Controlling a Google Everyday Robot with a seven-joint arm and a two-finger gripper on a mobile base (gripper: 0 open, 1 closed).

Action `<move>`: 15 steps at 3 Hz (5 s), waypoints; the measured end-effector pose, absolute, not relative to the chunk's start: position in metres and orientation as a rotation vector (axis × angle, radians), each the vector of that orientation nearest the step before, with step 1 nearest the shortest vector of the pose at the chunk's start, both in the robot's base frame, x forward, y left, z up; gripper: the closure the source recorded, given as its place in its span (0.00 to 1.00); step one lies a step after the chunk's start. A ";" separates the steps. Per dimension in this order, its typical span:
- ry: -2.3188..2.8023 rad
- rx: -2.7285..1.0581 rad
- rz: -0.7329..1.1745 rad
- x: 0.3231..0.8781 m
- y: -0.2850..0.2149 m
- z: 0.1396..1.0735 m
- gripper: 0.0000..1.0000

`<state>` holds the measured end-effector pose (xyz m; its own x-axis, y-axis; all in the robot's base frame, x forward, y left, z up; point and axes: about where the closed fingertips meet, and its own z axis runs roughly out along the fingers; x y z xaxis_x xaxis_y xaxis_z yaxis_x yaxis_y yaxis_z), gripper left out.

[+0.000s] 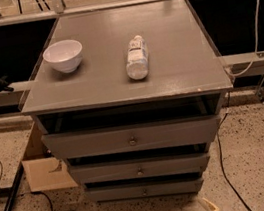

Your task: Open bottom drawer

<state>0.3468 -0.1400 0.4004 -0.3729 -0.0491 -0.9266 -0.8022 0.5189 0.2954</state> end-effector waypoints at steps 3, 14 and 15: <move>1.538 -0.393 1.317 0.356 -0.128 0.391 0.00; 1.194 -0.907 -0.041 0.348 -0.104 0.384 0.00; 1.199 -0.921 -0.040 0.358 -0.090 0.368 0.00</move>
Offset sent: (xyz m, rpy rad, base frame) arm 0.0165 0.0043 -0.0070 0.8289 0.0880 0.0156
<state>0.3577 -0.0898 0.3683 0.4077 -0.4807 -0.7764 -0.4281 0.6504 -0.6275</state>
